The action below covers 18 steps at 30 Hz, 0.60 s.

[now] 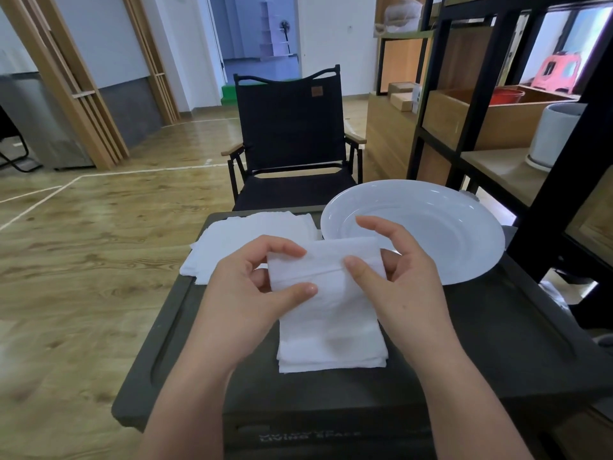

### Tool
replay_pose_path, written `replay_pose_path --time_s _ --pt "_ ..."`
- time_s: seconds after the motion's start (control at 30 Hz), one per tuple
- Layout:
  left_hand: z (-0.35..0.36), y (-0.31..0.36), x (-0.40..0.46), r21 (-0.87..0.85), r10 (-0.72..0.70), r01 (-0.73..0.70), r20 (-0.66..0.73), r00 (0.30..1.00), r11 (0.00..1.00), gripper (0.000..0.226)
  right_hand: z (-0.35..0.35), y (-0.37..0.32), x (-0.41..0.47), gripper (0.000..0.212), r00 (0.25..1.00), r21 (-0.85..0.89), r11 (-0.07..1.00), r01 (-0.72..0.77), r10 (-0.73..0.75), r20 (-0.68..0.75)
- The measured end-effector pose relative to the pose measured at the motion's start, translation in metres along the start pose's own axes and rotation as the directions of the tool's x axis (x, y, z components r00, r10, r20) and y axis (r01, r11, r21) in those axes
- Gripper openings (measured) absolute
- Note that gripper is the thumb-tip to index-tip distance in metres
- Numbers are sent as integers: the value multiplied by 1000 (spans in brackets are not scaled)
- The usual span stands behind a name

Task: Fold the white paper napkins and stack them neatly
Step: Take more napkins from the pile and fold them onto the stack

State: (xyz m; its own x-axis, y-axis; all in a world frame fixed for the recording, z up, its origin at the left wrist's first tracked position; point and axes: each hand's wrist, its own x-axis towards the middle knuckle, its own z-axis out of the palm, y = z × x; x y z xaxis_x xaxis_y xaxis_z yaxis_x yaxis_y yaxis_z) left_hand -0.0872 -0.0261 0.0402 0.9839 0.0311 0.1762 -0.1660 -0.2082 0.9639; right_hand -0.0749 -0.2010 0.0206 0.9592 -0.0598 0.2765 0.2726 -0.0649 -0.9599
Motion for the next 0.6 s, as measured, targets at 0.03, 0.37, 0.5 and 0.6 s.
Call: replay_pose_path --time_s 0.03,0.37,0.5,0.6 --pt "0 1 0 -2 3 -3 7 1000 1000 39 0 0 0 40 1000 10 1000 0 0 -7" --pt "-4 1 1 23 62 -62 4 998 998 26 -6 2 0 40 990 -183 982 42 -16 143" --pt "-5 -4 3 78 82 -78 -56 995 994 19 -6 3 2 18 994 -210 977 44 -21 109" --pt "-5 -7 4 122 105 -93 -98 990 988 19 -5 4 2 18 996 -247 967 55 -37 77"
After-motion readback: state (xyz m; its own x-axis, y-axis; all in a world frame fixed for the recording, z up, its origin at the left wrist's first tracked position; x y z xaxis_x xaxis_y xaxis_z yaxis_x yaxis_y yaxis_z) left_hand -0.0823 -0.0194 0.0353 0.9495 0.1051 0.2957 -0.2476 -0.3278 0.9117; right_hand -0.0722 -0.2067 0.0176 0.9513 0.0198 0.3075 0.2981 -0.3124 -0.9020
